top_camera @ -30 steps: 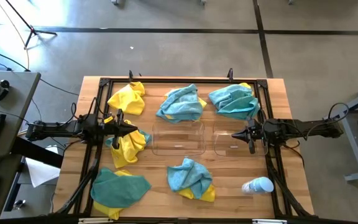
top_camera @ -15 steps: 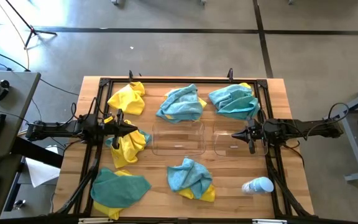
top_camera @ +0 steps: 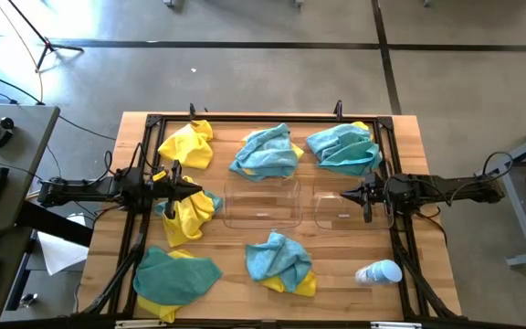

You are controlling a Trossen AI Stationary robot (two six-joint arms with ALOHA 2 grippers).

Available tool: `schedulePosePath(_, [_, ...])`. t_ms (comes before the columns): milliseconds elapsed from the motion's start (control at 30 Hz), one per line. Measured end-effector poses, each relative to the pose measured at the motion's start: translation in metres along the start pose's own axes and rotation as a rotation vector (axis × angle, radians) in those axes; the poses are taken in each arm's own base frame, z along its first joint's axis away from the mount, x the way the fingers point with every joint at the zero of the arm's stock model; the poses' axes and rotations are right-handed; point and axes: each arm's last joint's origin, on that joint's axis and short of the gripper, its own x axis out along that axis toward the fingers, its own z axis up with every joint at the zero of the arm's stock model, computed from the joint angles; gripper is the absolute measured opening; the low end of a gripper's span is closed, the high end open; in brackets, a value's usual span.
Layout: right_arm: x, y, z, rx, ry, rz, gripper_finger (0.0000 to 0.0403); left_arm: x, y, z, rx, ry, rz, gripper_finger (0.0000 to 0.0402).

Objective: Sort microfiber towel by color & place in baskets
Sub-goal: Put the blue microfiber cloth into the right transparent bin

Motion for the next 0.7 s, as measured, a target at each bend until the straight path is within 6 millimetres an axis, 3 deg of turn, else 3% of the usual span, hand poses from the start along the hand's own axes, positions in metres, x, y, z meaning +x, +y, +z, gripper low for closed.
schedulePosePath(300, [0.0000,0.0000,0.0000,0.018,0.001,0.000,0.0000,0.0000,0.0000,0.0000,0.000,0.000,0.000,0.0000])
schedulePosePath(700, [0.0000,0.0009,0.0028,0.255,-0.027,0.012,0.0000,0.0000,0.0000,0.0001,0.000,-0.001,0.000,0.0000])
